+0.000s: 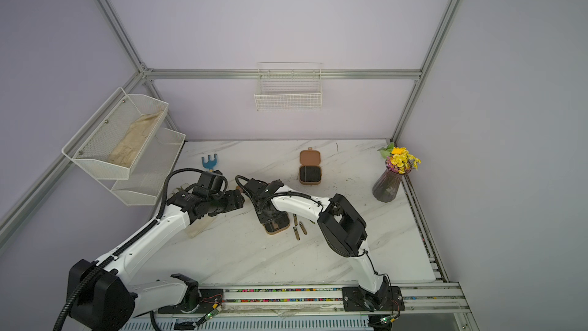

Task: Organize nail clipper sets
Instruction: Place the nail clipper in the storage box.

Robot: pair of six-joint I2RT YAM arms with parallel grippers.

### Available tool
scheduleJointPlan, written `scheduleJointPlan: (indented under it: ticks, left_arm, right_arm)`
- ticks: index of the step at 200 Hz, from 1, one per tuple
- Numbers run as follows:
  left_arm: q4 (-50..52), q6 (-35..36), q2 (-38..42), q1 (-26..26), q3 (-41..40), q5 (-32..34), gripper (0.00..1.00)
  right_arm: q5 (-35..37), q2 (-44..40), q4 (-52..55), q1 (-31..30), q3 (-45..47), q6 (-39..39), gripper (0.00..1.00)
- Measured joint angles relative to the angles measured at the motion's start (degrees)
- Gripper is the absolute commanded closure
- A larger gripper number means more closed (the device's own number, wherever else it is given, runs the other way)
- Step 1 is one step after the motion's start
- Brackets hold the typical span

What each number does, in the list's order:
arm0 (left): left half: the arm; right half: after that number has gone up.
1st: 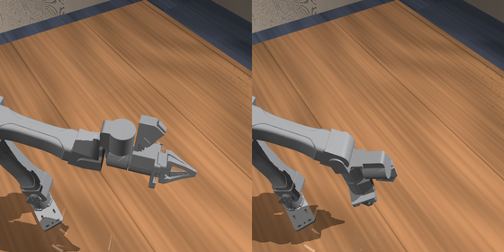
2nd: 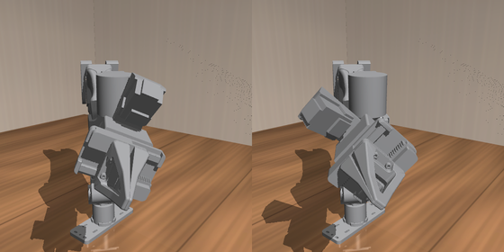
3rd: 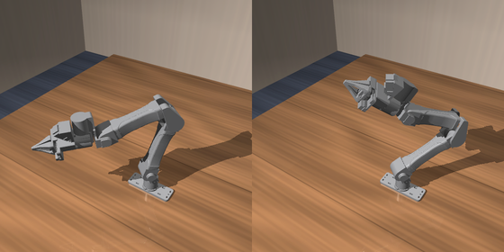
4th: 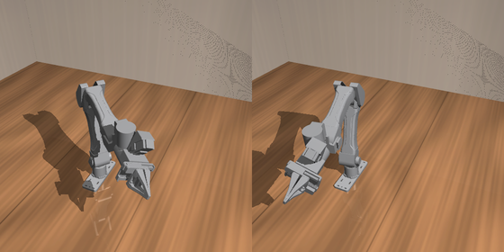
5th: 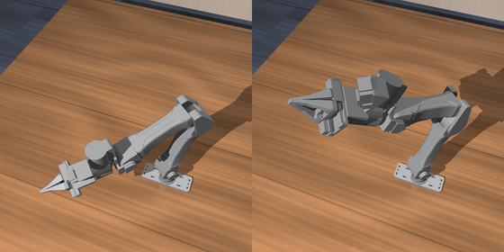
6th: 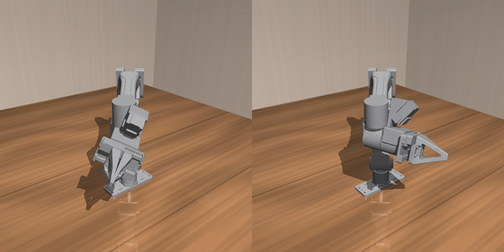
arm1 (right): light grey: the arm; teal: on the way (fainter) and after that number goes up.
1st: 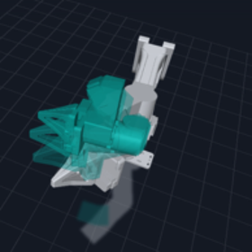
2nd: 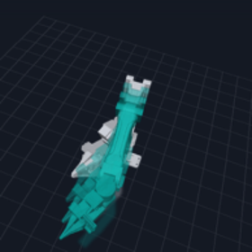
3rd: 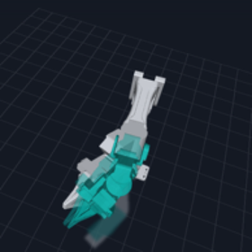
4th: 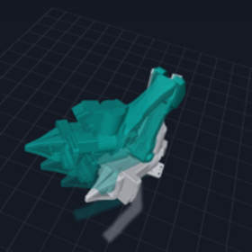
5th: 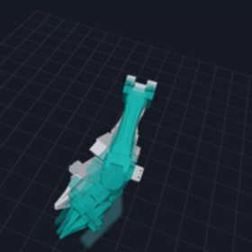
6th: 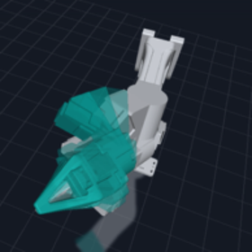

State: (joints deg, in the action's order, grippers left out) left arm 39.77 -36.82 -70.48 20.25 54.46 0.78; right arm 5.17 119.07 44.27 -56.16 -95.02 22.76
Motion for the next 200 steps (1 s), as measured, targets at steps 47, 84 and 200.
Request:
scheduleJointPlan:
  ticks: [47, 84, 200]
  left_arm:
    - [-0.02, 0.00, 0.00, 0.00, 0.00, 0.00, 0.16]
    - [0.00, 0.00, 0.00, 0.00, 0.00, 0.07, 0.16]
    - [0.00, 0.02, 0.00, 0.00, 0.00, 0.11, 0.16]
  right_arm:
    - [0.76, -0.22, -3.41, 0.00, 0.61, -0.11, 0.80]
    - [2.45, 1.73, -4.09, 0.02, -0.83, -0.11, 0.82]
    - [3.96, 2.91, -4.68, 0.87, -0.87, -0.28, 0.86]
